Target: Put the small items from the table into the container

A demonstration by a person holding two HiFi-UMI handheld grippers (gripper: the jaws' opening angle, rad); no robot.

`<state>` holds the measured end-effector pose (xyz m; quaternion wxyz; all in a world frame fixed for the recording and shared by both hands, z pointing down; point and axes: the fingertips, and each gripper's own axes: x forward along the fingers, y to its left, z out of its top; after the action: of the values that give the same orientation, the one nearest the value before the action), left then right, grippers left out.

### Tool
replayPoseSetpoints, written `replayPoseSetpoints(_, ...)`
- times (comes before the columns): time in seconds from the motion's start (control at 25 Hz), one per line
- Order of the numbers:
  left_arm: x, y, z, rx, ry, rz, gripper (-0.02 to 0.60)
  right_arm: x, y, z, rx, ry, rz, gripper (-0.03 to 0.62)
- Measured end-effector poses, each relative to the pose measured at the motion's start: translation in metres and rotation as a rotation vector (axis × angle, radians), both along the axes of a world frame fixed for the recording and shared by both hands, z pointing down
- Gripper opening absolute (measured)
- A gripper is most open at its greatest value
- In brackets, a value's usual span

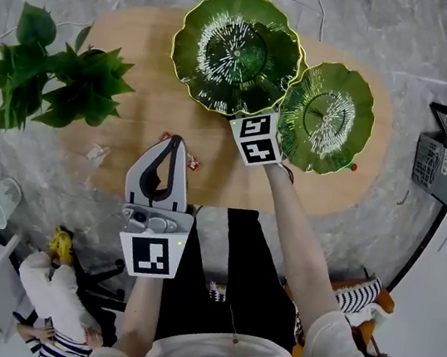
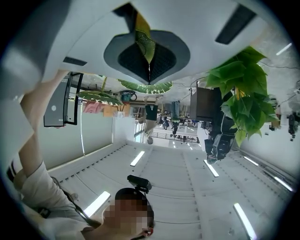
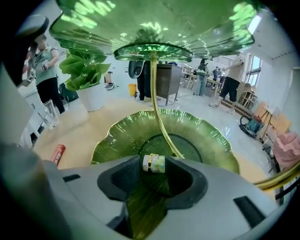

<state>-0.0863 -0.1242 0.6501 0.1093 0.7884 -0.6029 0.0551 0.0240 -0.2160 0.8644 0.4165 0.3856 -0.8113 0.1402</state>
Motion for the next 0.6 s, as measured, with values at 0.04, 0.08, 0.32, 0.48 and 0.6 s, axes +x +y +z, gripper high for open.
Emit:
replayPoseSetpoints(0.04, 0.000, 0.000, 0.000, 0.003, 0.000, -0.002, 0.008, -0.001, 0.001, 0.000, 0.005, 0.004, -0.001, 0.163)
replayPoseSetpoints(0.08, 0.000, 0.001, 0.000, 0.005, 0.000, -0.003, 0.008, -0.002, 0.003, 0.000, 0.013, 0.005, 0.000, 0.182)
replayPoseSetpoints(0.32, 0.007, 0.000, -0.014, 0.040, -0.030, 0.015, 0.008, 0.001, 0.009, -0.031, 0.071, -0.068, 0.077, 0.241)
replayPoseSetpoints(0.48, 0.006, 0.005, -0.055, 0.027, -0.007, -0.014, 0.008, 0.008, 0.053, -0.085, 0.052, -0.142, 0.154, 0.239)
replayPoseSetpoints(0.6, 0.008, 0.007, -0.104, 0.046, -0.004, -0.011, 0.008, 0.006, 0.101, -0.138, -0.008, -0.221, 0.186, 0.241)
